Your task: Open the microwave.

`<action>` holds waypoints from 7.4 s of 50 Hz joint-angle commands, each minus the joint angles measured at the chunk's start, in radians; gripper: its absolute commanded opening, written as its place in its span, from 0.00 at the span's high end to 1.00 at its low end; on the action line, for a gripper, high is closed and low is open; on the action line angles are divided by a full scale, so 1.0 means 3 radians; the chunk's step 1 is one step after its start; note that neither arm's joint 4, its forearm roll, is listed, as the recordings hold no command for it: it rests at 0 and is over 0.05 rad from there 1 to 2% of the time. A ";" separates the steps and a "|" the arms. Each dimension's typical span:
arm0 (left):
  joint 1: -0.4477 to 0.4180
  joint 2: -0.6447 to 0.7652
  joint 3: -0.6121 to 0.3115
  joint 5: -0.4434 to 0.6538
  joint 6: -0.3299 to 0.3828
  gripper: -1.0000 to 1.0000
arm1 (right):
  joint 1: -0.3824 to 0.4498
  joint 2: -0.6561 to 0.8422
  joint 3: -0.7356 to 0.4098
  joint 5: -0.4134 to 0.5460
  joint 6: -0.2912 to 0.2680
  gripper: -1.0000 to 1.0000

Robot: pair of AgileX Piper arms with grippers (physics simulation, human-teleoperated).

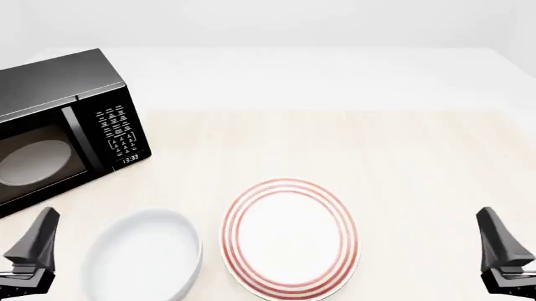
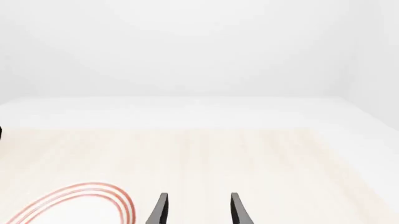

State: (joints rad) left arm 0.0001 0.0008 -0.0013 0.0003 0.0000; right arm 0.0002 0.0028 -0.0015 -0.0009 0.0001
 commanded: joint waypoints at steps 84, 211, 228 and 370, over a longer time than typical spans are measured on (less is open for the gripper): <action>0.0338 0.3586 -0.0713 -0.2466 -0.0216 0.00 | 0.0002 0.0025 -0.0004 -0.0018 -0.0002 0.00; 0.0514 0.5708 -0.1671 -0.3119 -0.0446 0.00 | 0.0003 0.0025 -0.0005 -0.0018 -0.0002 0.00; 0.0478 0.5900 -0.1796 -0.3146 -0.0489 0.00 | 0.0002 0.0025 -0.0004 -0.0018 -0.0002 0.00; 0.0272 0.4696 -0.0587 -0.3658 -0.0615 1.00 | 0.0002 0.0024 -0.0005 -0.0018 -0.0001 0.00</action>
State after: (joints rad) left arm 0.1144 1.5028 -0.1560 -1.0378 -0.1677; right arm 0.0011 0.0103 -0.0028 -0.0062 -0.0003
